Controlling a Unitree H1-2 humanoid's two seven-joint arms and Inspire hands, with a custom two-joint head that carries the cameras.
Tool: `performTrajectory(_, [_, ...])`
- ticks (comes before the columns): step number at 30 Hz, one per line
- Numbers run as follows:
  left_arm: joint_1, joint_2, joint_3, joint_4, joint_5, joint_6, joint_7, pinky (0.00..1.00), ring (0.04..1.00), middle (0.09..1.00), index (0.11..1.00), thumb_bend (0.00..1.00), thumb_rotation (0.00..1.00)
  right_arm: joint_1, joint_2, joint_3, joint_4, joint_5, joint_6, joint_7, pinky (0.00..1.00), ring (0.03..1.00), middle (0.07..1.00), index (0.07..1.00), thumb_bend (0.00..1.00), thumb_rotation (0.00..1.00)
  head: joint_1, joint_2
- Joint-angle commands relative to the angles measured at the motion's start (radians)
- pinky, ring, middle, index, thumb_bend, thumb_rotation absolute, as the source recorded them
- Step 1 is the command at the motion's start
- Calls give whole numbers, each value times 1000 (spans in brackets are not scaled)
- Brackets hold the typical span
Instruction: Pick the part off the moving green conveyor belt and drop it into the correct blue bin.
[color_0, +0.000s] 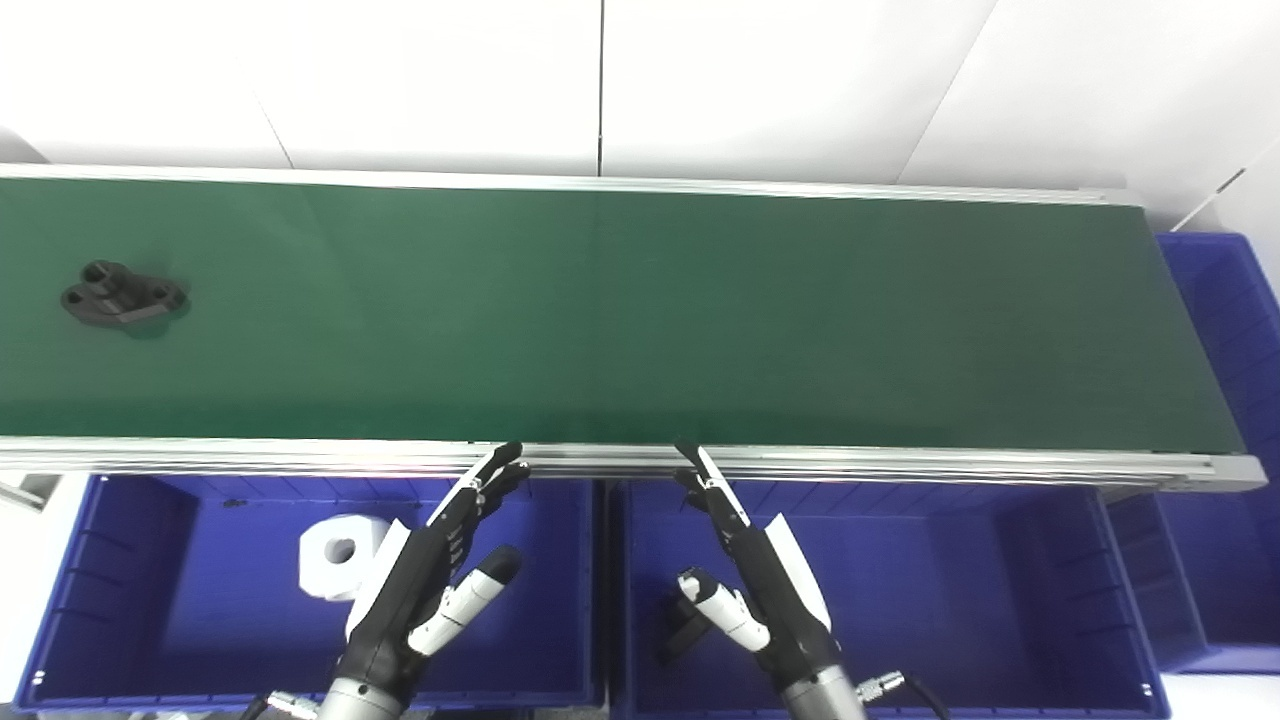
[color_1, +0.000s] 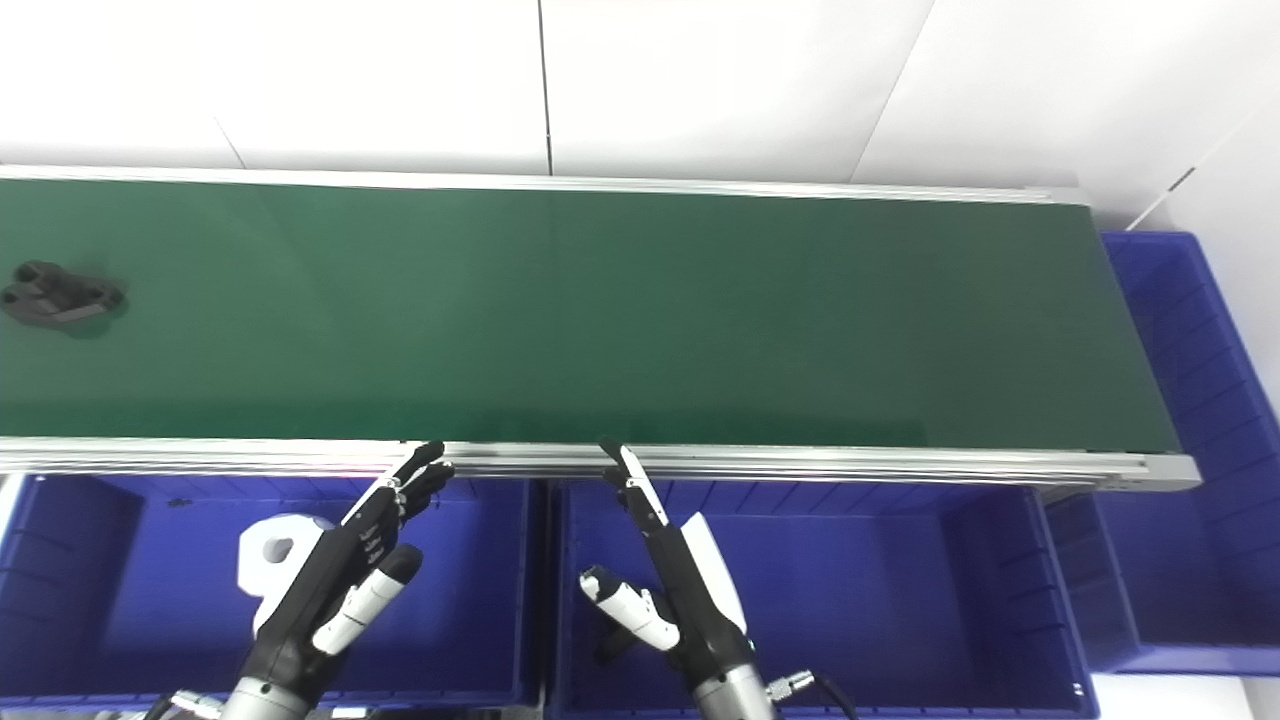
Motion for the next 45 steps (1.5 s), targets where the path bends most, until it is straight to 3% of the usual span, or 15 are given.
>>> performTrajectory(1, [8, 6, -1, -33, -3, -36, 4, 958, 935, 909, 932, 687, 839, 7, 6, 1, -18, 12, -6, 12, 925, 948, 994, 980, 907, 1000, -1, -1])
performTrajectory(5, [13, 2, 7, -30, 1, -57, 16, 952, 924, 902, 924, 661, 825, 6, 4, 3, -16, 15, -8, 13, 919, 946, 996, 982, 904, 1000, -1, -3])
performTrajectory(12, [15, -19, 24, 3, 14, -154, 56, 950, 940, 934, 909, 630, 809, 6, 7, 0, -8, 23, -38, -1, 946, 956, 1000, 986, 890, 1000, 1, -5])
performTrajectory(23, [13, -26, 29, 3, 21, -164, 69, 947, 953, 953, 932, 640, 845, 11, 24, -12, -18, 28, -32, -13, 983, 969, 999, 989, 863, 1000, 3, -6])
performTrajectory(45, [15, -34, 23, 17, -12, -170, 63, 944, 939, 931, 910, 606, 782, 9, 19, -15, 0, 27, -54, -13, 954, 954, 999, 986, 863, 1000, 23, -24])
